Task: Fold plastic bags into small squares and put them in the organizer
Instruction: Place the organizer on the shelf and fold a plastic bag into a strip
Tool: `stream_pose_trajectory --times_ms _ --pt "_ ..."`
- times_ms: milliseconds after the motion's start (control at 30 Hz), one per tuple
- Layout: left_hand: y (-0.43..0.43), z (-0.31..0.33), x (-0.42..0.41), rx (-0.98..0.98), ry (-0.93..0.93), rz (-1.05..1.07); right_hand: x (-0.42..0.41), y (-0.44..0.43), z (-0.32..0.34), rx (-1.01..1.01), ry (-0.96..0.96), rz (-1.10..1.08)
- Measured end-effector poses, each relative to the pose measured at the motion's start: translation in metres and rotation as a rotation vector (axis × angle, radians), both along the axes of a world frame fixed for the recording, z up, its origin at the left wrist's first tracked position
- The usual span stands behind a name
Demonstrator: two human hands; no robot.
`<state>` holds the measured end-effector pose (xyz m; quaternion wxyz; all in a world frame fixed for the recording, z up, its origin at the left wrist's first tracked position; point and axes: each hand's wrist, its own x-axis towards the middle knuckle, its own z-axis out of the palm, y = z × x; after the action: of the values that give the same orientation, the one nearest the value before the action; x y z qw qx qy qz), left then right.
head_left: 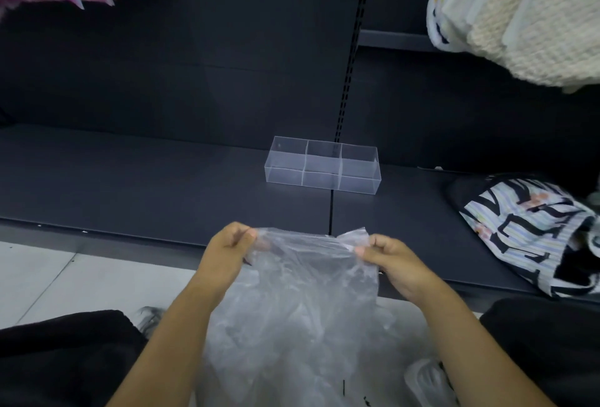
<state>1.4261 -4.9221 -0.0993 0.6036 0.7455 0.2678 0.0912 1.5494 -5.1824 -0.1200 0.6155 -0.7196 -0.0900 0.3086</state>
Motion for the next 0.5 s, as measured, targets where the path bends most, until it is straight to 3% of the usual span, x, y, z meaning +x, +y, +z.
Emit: stream_pose_trajectory --times_ms 167,367,500 --pt "0.006 -0.019 -0.002 0.17 0.262 -0.121 -0.005 0.008 0.006 0.049 -0.043 -0.059" --pt "-0.03 0.004 0.042 -0.083 0.139 -0.382 -0.01 0.047 0.016 0.076 -0.101 0.114" --pt "-0.034 -0.002 0.07 -0.268 0.09 -0.191 0.012 0.047 0.017 -0.02 -0.11 0.079"
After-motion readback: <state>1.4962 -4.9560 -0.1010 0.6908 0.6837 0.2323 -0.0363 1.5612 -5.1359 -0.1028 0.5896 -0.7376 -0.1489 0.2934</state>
